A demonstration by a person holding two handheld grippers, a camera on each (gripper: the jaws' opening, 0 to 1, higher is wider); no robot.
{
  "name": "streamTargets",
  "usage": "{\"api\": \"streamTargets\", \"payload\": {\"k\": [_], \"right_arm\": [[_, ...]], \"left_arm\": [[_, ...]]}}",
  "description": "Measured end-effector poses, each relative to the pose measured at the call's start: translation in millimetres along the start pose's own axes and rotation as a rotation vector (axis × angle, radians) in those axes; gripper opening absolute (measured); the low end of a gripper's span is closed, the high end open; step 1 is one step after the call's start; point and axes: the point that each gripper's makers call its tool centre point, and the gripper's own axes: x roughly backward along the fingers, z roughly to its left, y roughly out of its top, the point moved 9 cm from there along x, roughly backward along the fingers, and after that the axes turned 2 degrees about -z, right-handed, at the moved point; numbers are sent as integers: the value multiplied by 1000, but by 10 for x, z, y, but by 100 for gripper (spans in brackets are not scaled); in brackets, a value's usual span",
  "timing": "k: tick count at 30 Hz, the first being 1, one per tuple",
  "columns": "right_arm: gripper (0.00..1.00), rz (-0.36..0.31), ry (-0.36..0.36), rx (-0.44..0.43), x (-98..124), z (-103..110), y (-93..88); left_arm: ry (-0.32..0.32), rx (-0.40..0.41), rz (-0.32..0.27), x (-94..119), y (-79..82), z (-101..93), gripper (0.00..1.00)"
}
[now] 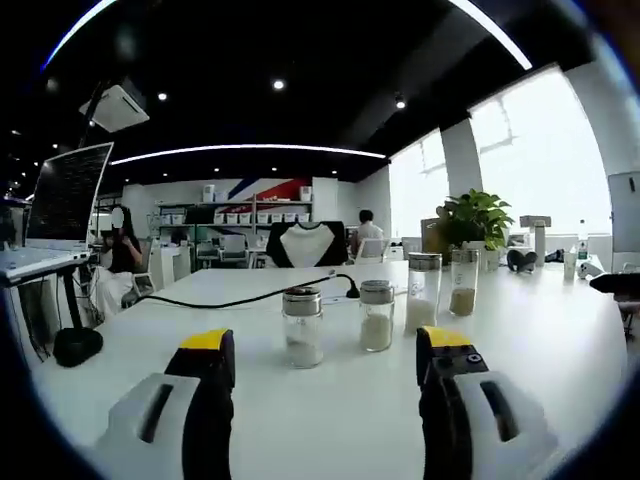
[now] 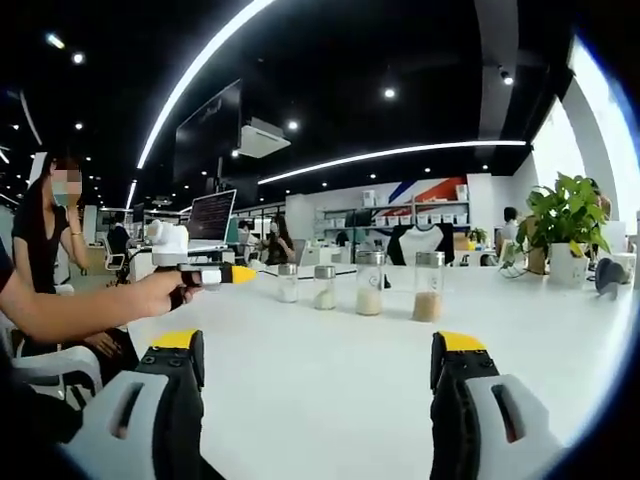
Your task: Rotate the seasoning bottle until the label or dispensing opening points toward the visible target arrow and the bottle remains upright within the marked orientation range
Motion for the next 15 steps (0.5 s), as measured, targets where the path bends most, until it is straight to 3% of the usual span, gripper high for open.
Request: {"api": "streamTargets", "payload": {"k": [2, 6, 9, 15], "right_arm": [[94, 5, 1, 2, -5, 12, -18], [94, 8, 8, 9, -26, 39, -20], [93, 10, 12, 9, -39, 41, -26], [92, 12, 12, 8, -45, 13, -43]], "left_arm": [[10, 9, -1, -109, -56, 47, 69], [20, 32, -20, -273, -77, 103, 69], [21, -22, -24, -414, -87, 115, 67], [38, -32, -33, -549, -78, 157, 61]]}}
